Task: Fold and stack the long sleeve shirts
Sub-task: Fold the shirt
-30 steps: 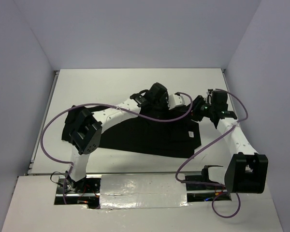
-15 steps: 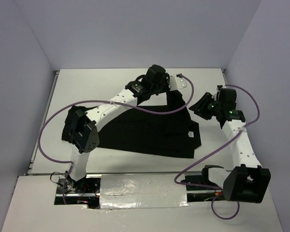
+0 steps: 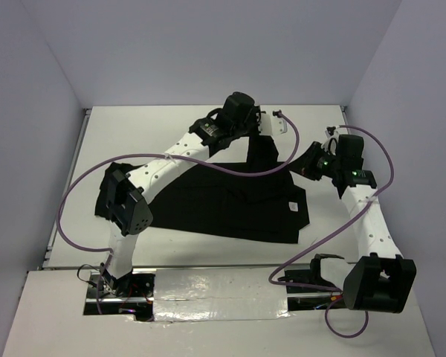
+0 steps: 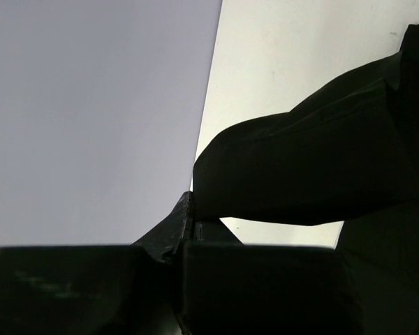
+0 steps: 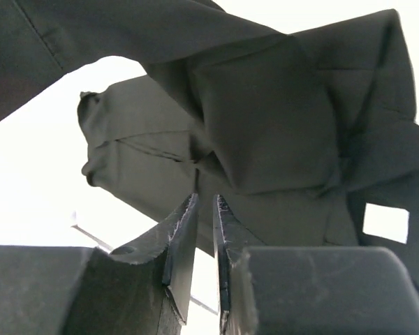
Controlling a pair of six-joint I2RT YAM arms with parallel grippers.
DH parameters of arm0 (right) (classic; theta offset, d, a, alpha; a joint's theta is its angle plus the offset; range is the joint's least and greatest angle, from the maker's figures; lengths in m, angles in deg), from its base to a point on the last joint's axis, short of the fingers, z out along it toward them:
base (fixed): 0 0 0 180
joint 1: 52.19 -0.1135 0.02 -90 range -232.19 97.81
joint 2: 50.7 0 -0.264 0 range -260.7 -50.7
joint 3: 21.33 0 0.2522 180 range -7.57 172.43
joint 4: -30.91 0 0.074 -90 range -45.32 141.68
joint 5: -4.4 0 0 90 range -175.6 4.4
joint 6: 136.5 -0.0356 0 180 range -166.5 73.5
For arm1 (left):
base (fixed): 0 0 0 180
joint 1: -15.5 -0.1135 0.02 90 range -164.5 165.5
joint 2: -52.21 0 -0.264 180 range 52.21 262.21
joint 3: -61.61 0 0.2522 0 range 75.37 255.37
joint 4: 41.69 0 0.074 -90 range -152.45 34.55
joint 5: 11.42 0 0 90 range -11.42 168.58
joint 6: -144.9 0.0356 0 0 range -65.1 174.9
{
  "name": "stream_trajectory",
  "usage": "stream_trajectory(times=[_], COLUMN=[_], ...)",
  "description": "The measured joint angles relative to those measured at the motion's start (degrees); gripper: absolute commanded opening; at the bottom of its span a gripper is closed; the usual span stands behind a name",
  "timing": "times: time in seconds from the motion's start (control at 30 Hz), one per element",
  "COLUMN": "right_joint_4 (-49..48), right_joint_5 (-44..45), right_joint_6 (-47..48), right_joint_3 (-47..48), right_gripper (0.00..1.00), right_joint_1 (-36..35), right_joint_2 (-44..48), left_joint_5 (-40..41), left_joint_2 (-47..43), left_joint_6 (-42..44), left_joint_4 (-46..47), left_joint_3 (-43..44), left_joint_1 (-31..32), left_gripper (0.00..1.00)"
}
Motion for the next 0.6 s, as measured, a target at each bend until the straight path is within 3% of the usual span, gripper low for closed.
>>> stream_trajectory(times=[0.03,0.23,0.6], right_joint_4=[-1.05,-5.44,-5.38], right_joint_5=[-0.87,-5.88,-1.99], right_joint_6=[-0.31,-2.69,1.53], right_joint_3=[-0.44,-2.05,2.73], right_gripper=[0.24,0.57,0.53], right_joint_1=[-0.11,-0.74,-2.19], right_joint_2=[0.0,-0.09,-1.92], left_joint_5=[0.22,1.25,-4.39], left_joint_2=[0.0,0.0,0.0], left_joint_6=[0.09,0.33,-3.15], left_joint_4=[-0.48,-1.38,-7.54], left_joint_3=[0.44,1.57,-1.7], left_joint_1=[0.07,0.66,1.62], left_gripper=[0.0,0.0,0.0])
